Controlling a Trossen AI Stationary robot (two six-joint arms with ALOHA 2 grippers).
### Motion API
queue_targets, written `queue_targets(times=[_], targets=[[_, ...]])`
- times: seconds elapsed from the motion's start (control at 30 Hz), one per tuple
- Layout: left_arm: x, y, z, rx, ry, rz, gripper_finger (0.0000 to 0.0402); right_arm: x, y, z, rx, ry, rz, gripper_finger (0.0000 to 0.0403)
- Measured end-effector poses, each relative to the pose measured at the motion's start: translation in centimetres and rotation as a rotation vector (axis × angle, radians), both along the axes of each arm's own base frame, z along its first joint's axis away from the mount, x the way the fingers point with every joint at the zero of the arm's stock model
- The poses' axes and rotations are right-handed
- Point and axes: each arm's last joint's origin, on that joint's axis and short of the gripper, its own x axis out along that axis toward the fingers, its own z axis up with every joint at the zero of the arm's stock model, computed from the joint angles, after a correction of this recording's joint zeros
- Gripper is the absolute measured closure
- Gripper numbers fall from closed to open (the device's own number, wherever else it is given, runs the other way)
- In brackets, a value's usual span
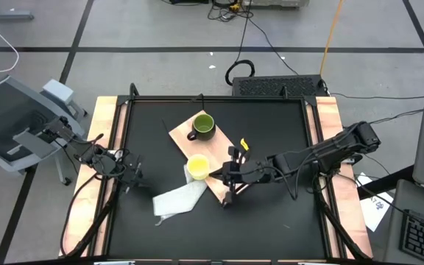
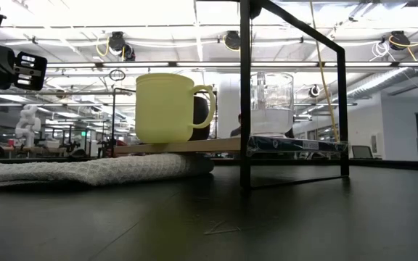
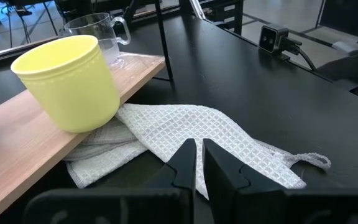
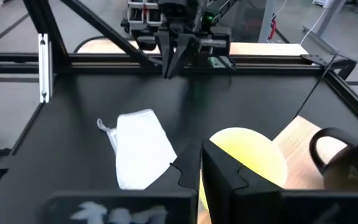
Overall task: Stack small to large cups/mugs on shelf
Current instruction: Adjust all the mugs
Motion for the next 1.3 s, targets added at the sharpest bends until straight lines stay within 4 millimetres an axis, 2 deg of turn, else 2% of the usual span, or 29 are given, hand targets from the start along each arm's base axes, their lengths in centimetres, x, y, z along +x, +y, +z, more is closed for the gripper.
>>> queue_targets(times=[0.2, 0.53, 0.7, 0.83, 1.07, 1.3], targets=[[0.0, 0.0, 0.0, 0.005, -0.002, -0.002, 0.0371, -0.3, 0.9, -0.2, -0.03, -0.003, 0.042, 0.0397], [0.0, 0.0, 0.0, 0.008, -0.003, -0.003, 0.0371, -1.5, 5.0, 0.6, -0.138, -0.11, 0.18, 0.0397], [0.0, 0.0, 0.0, 0.008, -0.003, -0.003, 0.0371, -2.8, 6.9, -1.0, -0.216, -0.231, 0.233, 0.0397], [0.0, 0.0, 0.0, 0.008, -0.003, -0.003, 0.0371, -4.5, 7.8, -3.2, -0.25, -0.338, 0.286, 0.0397], [0.0, 0.0, 0.0, 0.009, -0.003, -0.003, 0.0371, -6.7, 7.6, -6.3, -0.212, -0.4, 0.299, 0.0397], [0.0, 0.0, 0.0, 0.01, -0.004, 0.001, 0.0371, -6.7, 7.4, -6.6, -0.196, -0.388, 0.293, 0.0397]])
